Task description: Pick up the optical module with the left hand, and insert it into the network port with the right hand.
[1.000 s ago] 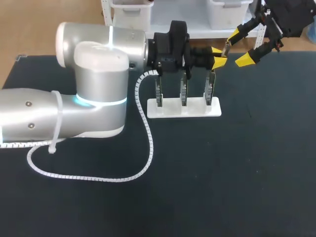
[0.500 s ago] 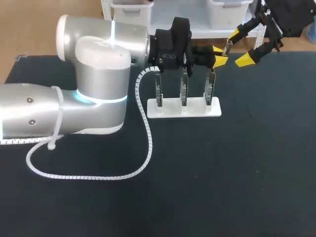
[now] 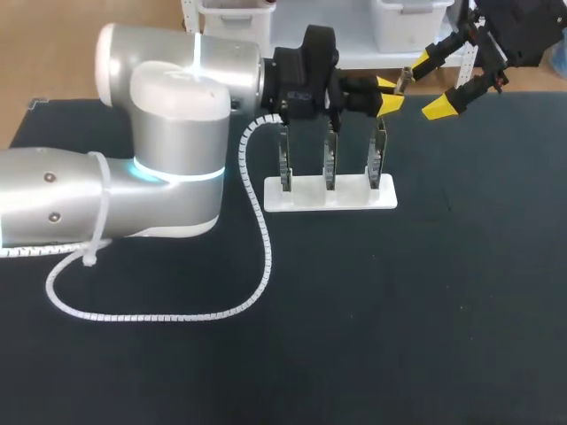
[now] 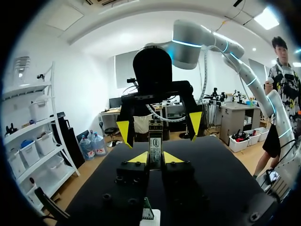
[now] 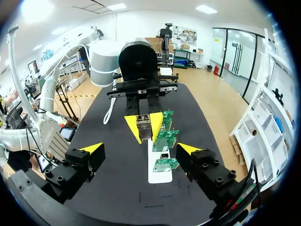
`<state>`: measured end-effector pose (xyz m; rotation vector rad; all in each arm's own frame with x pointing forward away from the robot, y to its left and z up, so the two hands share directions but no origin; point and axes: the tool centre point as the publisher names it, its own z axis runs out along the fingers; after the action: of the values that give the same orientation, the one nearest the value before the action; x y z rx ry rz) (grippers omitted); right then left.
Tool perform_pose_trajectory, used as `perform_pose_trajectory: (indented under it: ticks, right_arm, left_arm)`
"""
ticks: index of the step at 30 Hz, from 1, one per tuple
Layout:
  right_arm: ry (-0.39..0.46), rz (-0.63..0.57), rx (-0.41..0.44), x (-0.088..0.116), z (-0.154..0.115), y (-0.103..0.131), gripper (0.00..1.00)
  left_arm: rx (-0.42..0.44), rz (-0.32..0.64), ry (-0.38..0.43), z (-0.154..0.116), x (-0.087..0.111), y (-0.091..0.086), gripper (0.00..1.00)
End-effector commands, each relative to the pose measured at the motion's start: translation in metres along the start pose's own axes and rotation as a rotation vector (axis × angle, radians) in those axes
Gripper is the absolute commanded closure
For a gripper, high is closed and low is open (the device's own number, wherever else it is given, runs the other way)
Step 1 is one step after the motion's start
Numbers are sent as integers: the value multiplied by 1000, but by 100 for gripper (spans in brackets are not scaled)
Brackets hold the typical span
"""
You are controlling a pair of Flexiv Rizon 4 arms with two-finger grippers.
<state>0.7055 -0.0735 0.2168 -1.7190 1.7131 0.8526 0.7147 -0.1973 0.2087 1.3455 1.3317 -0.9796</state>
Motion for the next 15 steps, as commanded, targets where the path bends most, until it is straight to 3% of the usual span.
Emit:
perform_pose_trajectory:
  ticks: [1, 5, 12, 15]
  right_arm:
    - [1, 1, 6, 0, 0, 3, 0]
    - [1, 1, 6, 0, 0, 3, 0]
    - [1, 1, 6, 0, 0, 3, 0]
    - [1, 1, 6, 0, 0, 3, 0]
  left_arm:
    - [-9, -4, -15, -2, 1, -2, 100]
    - [-11, -7, -38, -2, 3, -2, 100]
    - [20, 3, 5, 0, 1, -2, 95]
    - [20, 3, 5, 0, 1, -2, 100]
